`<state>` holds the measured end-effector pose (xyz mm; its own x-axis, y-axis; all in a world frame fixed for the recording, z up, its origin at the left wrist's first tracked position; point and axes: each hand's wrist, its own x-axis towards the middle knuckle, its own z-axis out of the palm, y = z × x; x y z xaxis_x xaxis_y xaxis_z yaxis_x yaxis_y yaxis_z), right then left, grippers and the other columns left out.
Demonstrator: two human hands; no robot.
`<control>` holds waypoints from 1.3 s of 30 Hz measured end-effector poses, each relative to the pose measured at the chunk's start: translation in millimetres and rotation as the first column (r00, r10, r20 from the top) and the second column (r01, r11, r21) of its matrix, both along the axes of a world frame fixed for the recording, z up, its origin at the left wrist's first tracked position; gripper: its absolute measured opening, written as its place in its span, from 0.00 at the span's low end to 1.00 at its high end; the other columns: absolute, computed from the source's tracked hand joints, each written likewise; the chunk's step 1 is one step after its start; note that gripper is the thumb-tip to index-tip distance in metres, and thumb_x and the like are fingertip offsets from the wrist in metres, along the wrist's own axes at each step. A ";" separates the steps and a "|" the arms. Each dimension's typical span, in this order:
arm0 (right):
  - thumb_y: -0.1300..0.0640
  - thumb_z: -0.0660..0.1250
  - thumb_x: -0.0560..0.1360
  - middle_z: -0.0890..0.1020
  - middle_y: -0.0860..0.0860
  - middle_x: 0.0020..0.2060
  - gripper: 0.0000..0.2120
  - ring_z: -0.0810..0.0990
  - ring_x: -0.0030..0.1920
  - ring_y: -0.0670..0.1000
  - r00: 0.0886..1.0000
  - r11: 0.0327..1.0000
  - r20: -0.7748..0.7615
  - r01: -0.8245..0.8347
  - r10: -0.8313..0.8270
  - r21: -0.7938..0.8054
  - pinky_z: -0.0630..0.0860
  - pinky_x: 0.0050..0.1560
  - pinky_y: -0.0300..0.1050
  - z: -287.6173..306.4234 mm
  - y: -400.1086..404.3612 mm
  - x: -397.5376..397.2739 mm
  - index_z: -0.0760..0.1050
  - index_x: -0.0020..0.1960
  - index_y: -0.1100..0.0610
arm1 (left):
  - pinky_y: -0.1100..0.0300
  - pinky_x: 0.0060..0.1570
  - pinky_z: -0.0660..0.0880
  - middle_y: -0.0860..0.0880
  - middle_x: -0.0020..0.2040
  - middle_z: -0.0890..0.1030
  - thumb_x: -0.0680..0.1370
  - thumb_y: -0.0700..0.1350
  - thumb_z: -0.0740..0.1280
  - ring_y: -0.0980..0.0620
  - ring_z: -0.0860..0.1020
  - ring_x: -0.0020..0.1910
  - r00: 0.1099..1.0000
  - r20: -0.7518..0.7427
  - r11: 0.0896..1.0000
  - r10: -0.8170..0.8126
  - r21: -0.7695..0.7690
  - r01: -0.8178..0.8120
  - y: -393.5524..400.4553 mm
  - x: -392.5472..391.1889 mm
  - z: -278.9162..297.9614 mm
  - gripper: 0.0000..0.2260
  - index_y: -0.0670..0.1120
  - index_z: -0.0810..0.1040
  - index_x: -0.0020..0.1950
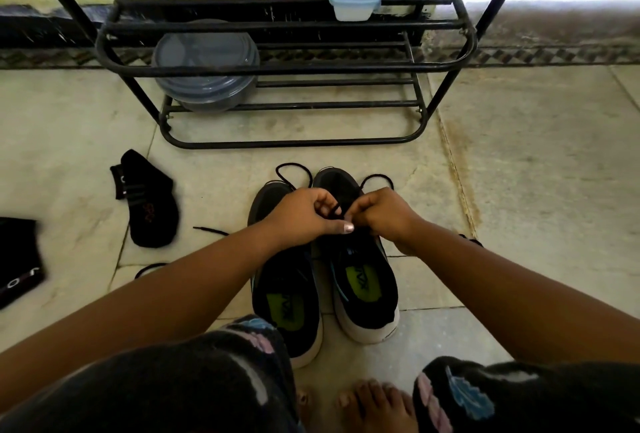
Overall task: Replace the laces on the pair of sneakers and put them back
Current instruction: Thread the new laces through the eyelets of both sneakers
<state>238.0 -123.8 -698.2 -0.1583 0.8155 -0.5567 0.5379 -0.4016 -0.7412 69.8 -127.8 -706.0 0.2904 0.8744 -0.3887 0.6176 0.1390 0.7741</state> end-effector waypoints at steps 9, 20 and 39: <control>0.62 0.69 0.73 0.79 0.49 0.39 0.10 0.78 0.42 0.48 0.984 0.983 0.154 -0.112 0.088 0.149 0.75 0.44 0.39 -1.8 -12.6 -2.6 0.80 0.54 0.56 | 0.58 0.43 0.74 0.50 0.41 0.78 0.66 0.51 0.78 0.54 0.75 0.39 0.999 -0.040 0.999 0.014 -0.042 -0.016 -4.5 5.6 2.6 0.18 0.48 0.76 0.50; 0.64 0.65 0.74 0.80 0.52 0.42 0.06 0.80 0.45 0.53 0.973 0.954 0.227 -0.099 0.033 0.284 0.77 0.49 0.45 -15.9 -19.7 -15.7 0.80 0.44 0.58 | 0.58 0.48 0.75 0.48 0.45 0.80 0.67 0.48 0.77 0.54 0.78 0.43 0.996 0.036 0.994 0.076 -0.084 -0.073 -7.0 -0.9 -0.6 0.18 0.48 0.76 0.53; 0.66 0.54 0.76 0.69 0.52 0.28 0.11 0.75 0.29 0.52 0.312 0.751 -0.825 0.632 -0.472 -0.190 0.76 0.32 0.44 123.2 -26.3 20.5 0.67 0.35 0.59 | 0.63 0.35 0.69 0.52 0.34 0.74 0.71 0.44 0.74 0.56 0.73 0.33 1.000 -0.007 0.993 0.020 -0.119 -0.021 -6.4 3.7 4.6 0.09 0.46 0.74 0.41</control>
<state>258.5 -150.1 -575.1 0.0717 0.9443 -0.3213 -0.6117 -0.2128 -0.7619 73.5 -134.2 -701.4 0.2704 0.8277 -0.4918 0.6182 0.2423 0.7477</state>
